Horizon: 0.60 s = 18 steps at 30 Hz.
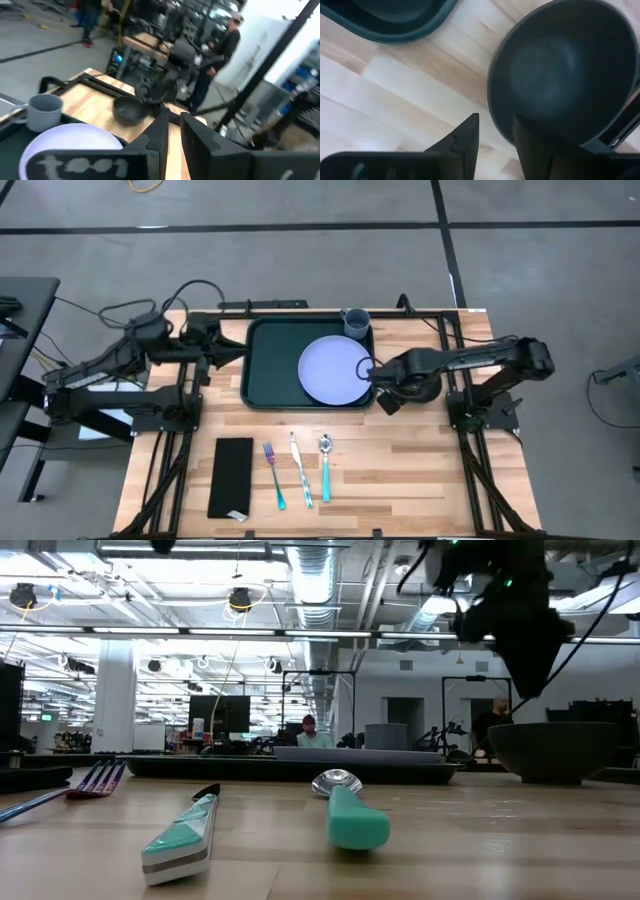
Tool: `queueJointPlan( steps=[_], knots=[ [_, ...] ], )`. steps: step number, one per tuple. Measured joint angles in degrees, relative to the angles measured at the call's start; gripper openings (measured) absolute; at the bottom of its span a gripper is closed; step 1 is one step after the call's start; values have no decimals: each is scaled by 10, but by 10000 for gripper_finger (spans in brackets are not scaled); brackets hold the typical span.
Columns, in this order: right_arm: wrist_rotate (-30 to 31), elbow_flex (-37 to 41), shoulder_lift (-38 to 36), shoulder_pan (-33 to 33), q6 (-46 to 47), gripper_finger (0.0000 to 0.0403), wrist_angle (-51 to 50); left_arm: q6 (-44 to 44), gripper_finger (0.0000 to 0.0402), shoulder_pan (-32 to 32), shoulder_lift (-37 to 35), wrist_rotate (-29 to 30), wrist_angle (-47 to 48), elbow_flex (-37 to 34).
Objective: Set up tray
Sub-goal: Put the black bowl on the purple plate
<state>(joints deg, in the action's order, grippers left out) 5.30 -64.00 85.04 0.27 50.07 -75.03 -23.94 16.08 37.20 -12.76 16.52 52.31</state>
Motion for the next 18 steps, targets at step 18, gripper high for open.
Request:
queueJointPlan(
  steps=[18],
  knots=[
    [-9,0,93,47,-68,113,54,-24,38,0,-72,31,12,-29]
  ],
)
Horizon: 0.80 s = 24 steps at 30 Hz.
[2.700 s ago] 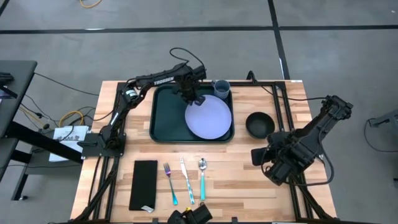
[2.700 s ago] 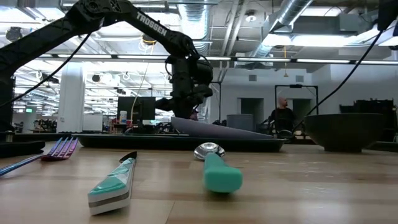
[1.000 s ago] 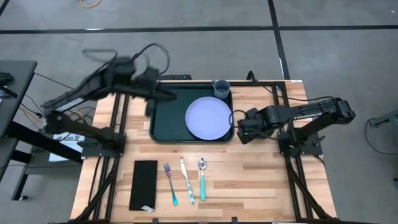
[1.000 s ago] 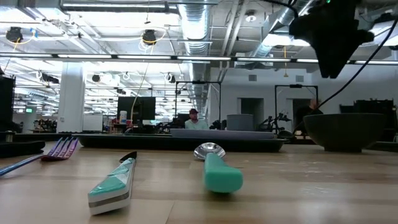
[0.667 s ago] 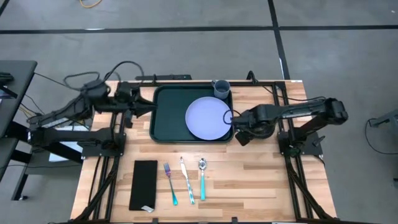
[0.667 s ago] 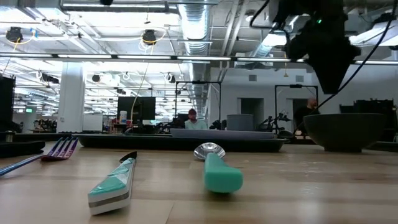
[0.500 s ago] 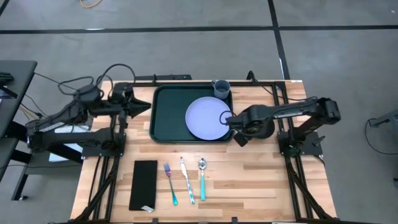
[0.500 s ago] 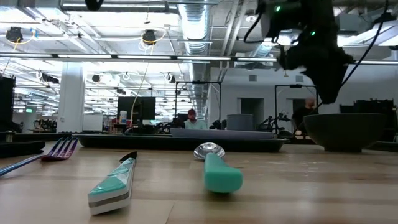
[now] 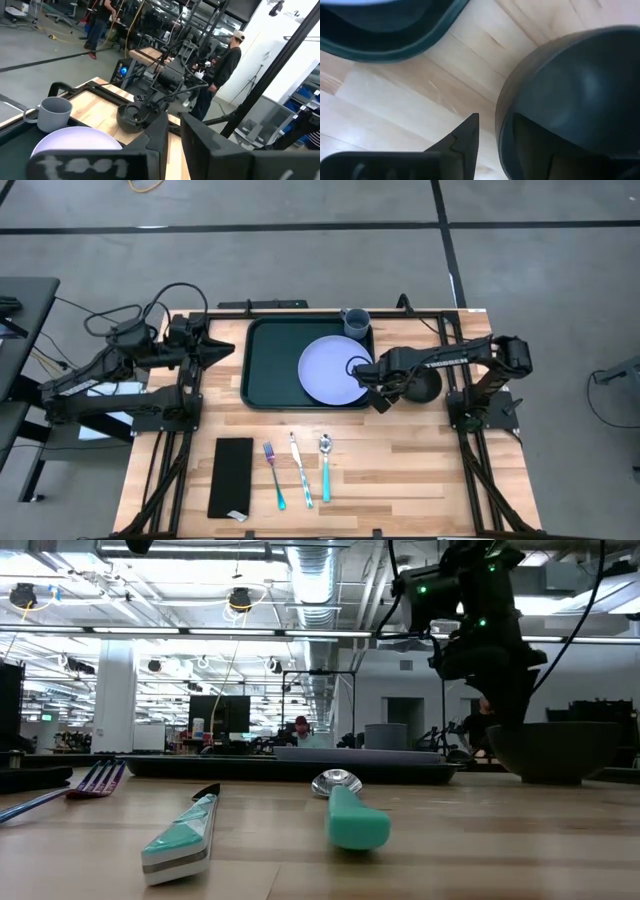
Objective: Set up tray
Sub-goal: Put the black bowl on the purple plate
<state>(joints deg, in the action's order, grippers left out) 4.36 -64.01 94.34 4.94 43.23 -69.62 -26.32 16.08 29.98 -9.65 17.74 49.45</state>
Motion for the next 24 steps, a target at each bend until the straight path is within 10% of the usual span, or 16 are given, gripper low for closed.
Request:
queueJointPlan(
  steps=[11,24],
  knots=[
    [-21,0,27,15,4,12,10,-5,38,0,0,-2,18,0],
    [7,-51,-14,20,45,4,-41,-1,38,0,0,0,37,0]
  ],
)
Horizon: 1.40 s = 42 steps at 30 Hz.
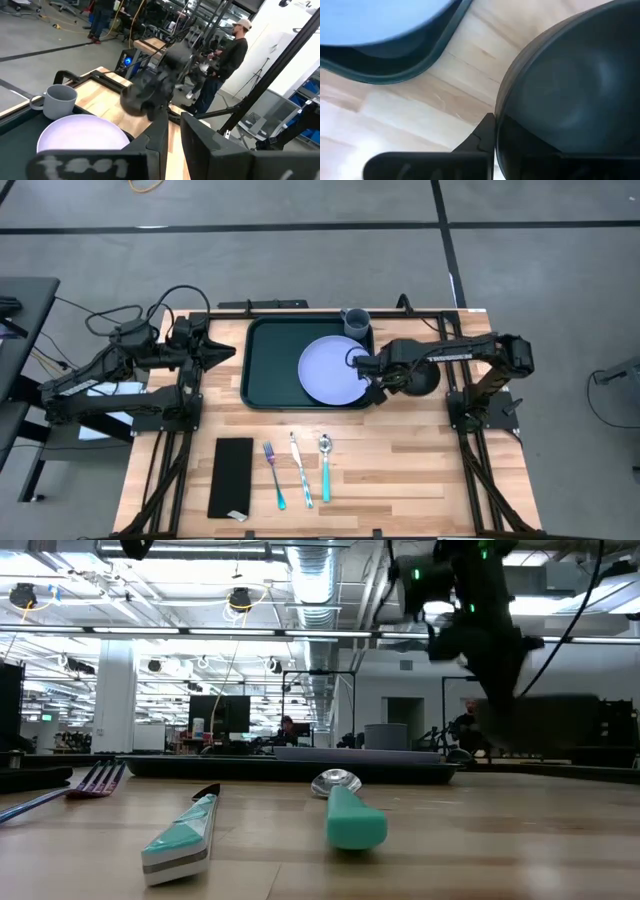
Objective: Set up tray
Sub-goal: Put the black bowl on the purple plate
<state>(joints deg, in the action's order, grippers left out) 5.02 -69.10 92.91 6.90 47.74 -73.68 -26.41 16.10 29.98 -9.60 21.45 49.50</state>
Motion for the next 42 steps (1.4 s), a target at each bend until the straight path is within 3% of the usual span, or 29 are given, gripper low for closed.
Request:
queueJointPlan(
  steps=[4,8,13,20,31,42],
  knots=[
    [9,-71,-20,-3,-46,4,12,1,38,0,0,18,26,0],
    [18,-171,-4,-11,-151,3,30,2,38,0,0,41,47,0],
    [11,-289,63,-11,-259,2,24,2,38,0,0,57,54,0],
    [-9,-399,190,-11,-354,1,-39,19,38,0,0,58,53,0],
    [-53,-422,278,-4,-393,1,-18,35,38,0,0,58,52,0],
    [-66,-423,284,9,-403,1,1,38,38,0,0,57,52,0]
  ],
)
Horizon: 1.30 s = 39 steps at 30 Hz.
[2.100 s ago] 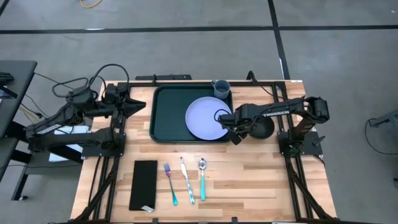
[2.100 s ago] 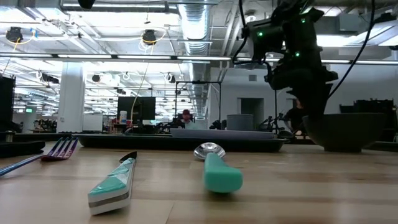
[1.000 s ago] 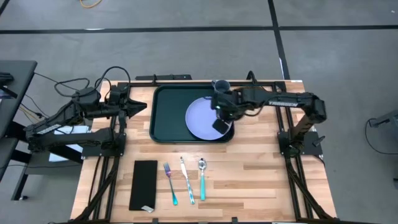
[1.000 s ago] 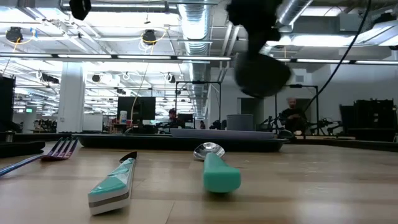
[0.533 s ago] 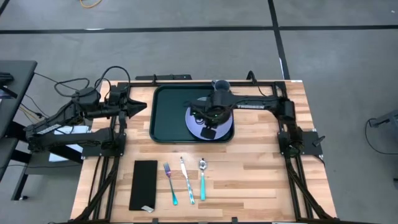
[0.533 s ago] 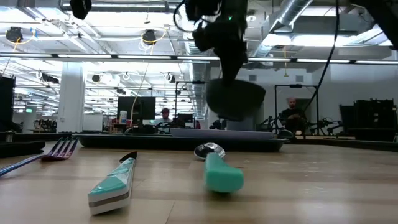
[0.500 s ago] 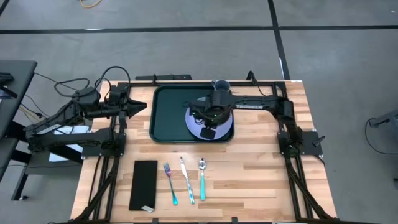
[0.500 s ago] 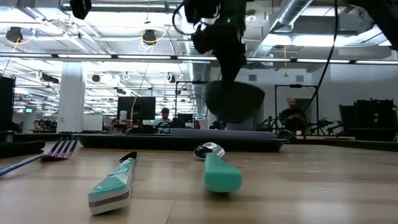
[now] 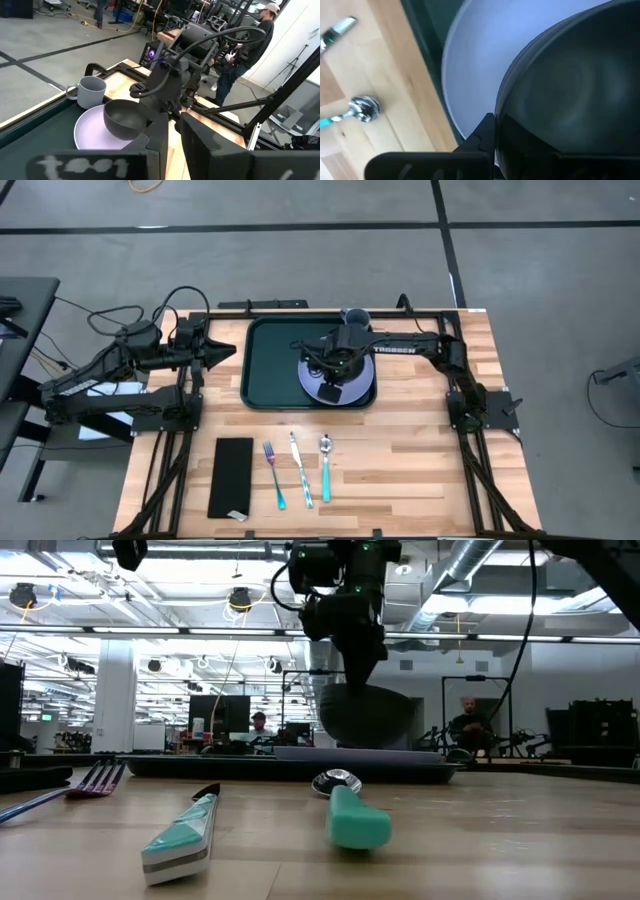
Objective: Set up tray
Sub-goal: Put the black bowl on the purple plate
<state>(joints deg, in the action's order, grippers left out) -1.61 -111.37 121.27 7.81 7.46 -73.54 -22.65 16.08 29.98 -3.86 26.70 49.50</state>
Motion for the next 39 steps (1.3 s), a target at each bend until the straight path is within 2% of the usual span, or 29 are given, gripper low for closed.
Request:
queueJointPlan(
  steps=[13,26,36,39],
  knots=[
    [13,0,0,-1,-8,1,8,0,38,0,0,-1,0,0],
    [22,0,54,-10,-15,4,4,0,38,0,0,1,0,0],
    [19,0,55,-9,-15,53,7,0,38,0,0,0,0,0],
    [36,-10,55,-9,-15,67,3,0,38,0,0,0,1,0]
  ],
)
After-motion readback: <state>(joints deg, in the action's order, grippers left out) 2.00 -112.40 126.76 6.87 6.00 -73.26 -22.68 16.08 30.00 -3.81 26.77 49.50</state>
